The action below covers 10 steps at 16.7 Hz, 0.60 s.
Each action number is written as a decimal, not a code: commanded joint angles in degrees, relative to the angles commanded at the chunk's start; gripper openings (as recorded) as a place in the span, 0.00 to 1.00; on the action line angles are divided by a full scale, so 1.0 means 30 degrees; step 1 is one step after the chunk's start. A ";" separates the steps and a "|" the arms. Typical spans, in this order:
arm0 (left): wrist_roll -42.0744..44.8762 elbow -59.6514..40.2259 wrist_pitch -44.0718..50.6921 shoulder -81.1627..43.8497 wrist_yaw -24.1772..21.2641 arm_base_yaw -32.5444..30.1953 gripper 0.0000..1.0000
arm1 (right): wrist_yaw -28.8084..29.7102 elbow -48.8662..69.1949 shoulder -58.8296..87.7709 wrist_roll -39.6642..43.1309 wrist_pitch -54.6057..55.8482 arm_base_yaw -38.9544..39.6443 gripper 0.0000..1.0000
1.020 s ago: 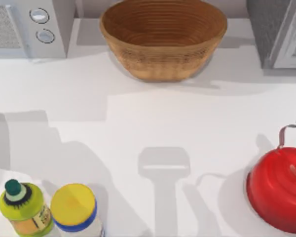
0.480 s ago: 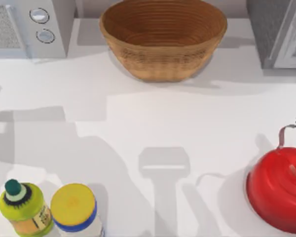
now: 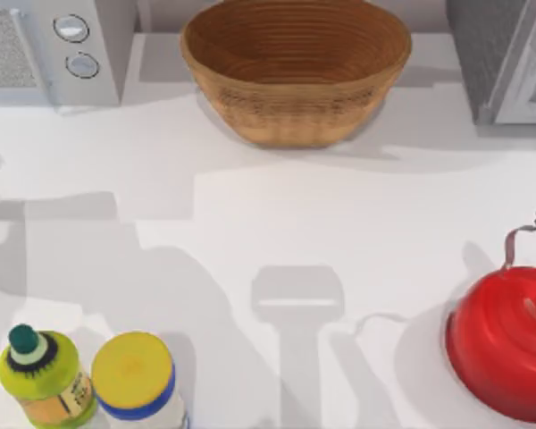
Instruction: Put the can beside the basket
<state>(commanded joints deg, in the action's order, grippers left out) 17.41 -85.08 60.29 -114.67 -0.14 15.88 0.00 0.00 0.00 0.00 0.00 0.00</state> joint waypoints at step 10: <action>0.0000 0.0000 0.0000 0.0000 0.0000 0.0000 1.00 | 0.0000 0.0000 0.0000 0.0000 0.0000 0.0000 1.00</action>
<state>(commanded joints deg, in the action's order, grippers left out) 17.41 -85.08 60.29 -114.67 -0.14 15.88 0.00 0.00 0.00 0.00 0.00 0.00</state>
